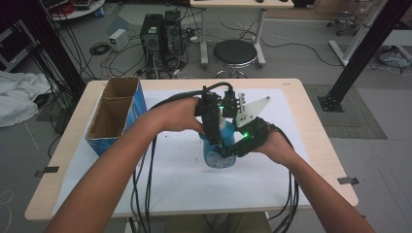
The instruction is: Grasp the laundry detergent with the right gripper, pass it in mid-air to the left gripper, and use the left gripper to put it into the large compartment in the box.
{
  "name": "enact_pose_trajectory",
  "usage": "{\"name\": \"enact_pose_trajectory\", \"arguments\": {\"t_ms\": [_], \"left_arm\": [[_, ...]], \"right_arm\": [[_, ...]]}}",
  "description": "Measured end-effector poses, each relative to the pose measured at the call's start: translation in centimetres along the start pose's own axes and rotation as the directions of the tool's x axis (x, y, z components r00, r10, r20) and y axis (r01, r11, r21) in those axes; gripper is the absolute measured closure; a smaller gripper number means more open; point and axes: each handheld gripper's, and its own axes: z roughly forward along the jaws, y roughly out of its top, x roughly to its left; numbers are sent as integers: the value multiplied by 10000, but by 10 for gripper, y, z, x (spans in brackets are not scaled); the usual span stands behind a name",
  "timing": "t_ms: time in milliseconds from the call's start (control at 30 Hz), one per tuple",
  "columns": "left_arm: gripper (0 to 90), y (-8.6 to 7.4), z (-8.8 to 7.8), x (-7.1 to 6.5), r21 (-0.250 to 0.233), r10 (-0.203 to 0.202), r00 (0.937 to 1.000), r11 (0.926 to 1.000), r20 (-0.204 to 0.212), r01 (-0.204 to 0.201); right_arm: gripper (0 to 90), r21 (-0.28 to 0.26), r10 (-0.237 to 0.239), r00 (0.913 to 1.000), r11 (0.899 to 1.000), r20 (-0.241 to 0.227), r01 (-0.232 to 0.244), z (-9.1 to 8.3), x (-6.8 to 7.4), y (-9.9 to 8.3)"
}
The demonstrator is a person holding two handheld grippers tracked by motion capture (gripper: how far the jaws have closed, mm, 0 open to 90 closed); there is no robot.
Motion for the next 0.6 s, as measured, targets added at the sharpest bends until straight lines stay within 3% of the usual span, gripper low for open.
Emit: {"name": "enact_pose_trajectory", "arguments": {"t_ms": [333,367,600], "left_arm": [[323,0,3,1,8,116,9999,9999,54,-116],[370,0,3,0,-26,131,9999,9999,55,-131],[374,0,4,1,37,192,9998,9998,38,-192]], "right_arm": [[458,-40,-2,10000,10000,-58,2,0,0,0],[458,-78,68,9999,9999,-104,-69,0,0,0],[458,-8,-27,10000,10000,-63,27,1,-1,-1]]}}
